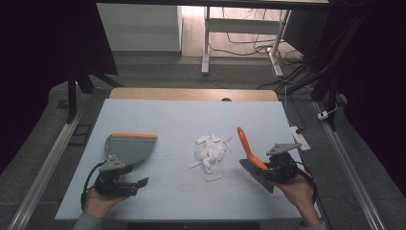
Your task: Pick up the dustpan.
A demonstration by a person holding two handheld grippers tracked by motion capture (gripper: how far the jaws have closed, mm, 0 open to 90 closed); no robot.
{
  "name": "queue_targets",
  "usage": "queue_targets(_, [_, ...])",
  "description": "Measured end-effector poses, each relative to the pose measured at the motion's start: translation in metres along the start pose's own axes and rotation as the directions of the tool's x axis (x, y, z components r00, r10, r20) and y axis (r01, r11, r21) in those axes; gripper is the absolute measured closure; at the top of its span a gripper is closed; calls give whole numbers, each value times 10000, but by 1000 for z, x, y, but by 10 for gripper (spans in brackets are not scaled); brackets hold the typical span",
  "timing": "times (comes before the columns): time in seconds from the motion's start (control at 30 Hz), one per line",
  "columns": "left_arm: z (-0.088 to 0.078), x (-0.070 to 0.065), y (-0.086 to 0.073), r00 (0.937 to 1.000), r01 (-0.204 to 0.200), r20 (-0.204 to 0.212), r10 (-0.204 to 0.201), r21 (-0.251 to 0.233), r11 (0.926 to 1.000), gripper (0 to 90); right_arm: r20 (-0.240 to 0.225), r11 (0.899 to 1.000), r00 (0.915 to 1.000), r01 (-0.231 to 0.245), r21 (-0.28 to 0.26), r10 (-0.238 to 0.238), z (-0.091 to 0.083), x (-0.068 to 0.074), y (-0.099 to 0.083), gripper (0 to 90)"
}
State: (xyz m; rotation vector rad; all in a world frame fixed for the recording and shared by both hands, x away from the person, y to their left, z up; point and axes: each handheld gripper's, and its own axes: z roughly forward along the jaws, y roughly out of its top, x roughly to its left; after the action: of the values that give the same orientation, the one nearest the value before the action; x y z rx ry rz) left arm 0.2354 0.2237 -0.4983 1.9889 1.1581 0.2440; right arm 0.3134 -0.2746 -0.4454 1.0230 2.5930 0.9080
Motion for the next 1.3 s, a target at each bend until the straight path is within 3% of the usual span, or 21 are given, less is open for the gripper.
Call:
queue_targets(0.97, [-2,-3,5,10000,21,-16,-21,83,10000,191,181,9996,9998,-14,-281,19,-4,-1,0,702])
queue_targets(1.3, [-13,-8,20,9983,-115,-576,129,256,9996,187,53,9991,10000,-69,-416,71,-8,-7,-2,702])
